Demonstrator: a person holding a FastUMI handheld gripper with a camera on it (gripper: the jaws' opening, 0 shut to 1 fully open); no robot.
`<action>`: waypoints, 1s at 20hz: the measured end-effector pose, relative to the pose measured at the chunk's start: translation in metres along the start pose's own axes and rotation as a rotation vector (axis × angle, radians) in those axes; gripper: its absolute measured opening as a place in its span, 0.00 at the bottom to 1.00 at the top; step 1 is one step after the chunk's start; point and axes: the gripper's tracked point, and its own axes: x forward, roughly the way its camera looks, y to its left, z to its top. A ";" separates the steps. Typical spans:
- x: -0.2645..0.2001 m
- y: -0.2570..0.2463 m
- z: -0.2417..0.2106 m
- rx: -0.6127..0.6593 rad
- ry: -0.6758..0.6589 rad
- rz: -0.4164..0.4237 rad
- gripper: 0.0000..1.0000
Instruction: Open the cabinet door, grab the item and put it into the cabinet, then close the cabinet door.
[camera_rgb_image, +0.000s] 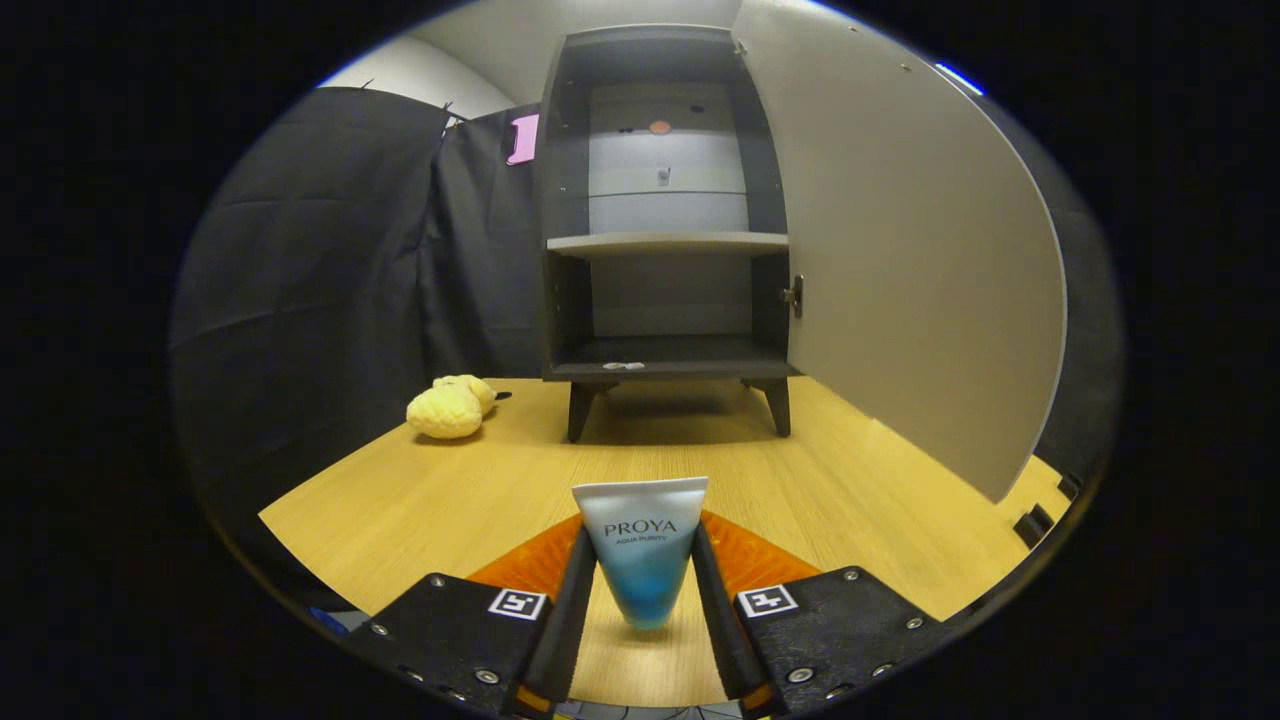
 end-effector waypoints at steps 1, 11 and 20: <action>0.000 -0.003 0.012 -0.007 -0.001 -0.006 0.55; 0.009 -0.004 0.166 -0.034 -0.043 -0.047 0.55; 0.086 -0.012 0.302 -0.074 -0.134 -0.041 0.55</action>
